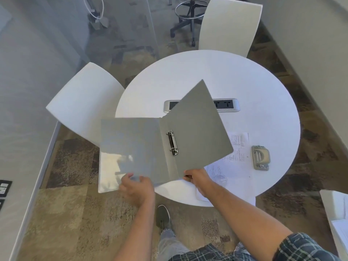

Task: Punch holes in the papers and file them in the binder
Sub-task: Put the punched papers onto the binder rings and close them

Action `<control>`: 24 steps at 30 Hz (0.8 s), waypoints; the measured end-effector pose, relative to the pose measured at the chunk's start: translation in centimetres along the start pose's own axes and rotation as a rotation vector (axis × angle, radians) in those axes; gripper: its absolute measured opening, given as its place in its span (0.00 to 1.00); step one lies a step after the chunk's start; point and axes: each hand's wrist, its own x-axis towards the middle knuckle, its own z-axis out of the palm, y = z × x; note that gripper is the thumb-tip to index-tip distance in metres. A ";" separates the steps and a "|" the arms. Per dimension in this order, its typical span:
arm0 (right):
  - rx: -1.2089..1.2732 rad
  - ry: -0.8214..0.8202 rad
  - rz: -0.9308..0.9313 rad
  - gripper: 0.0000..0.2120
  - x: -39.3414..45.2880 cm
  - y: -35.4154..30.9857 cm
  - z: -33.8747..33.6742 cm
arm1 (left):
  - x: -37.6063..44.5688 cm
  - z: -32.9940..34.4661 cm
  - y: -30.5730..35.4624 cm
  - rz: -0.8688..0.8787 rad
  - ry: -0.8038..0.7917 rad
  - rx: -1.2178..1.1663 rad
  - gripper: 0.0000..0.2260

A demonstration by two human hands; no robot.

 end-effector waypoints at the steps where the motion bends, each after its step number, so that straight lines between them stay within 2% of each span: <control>1: 0.067 -0.002 0.030 0.08 0.0 0.2 0.1 | -0.4 0.1 0.4 0.126 0.002 0.076 0.17; 3: 0.170 0.001 0.066 0.09 0.2 0.5 0.2 | -1.3 0.7 1.0 0.328 -0.006 0.202 0.18; 6: 0.249 0.028 0.121 0.07 0.5 0.9 0.0 | -2.6 2.1 2.0 0.504 -0.079 0.379 0.20; 9: 0.246 0.004 0.153 0.11 0.3 0.9 -0.3 | -3.8 3.6 2.9 0.695 -0.222 0.564 0.26; 12: 0.248 -0.036 0.149 0.14 0.0 0.9 -0.5 | -4.4 5.2 3.9 0.848 -0.378 0.636 0.29; 14: 0.206 -0.042 0.159 0.17 -0.3 0.7 -0.6 | -4.6 6.1 4.5 0.890 -0.478 0.645 0.31; 17: 0.096 -0.048 0.222 0.31 -1.0 0.3 -0.8 | -4.5 7.3 4.9 0.867 -0.580 0.672 0.31; 21: -0.110 -0.196 0.372 0.48 -2.0 -0.5 -1.8 | -4.1 8.2 4.7 0.865 -0.611 0.695 0.30; 24: -0.276 -0.264 0.360 0.43 -3.0 -2.1 -1.2 | -3.5 8.5 4.3 0.906 -0.601 0.640 0.27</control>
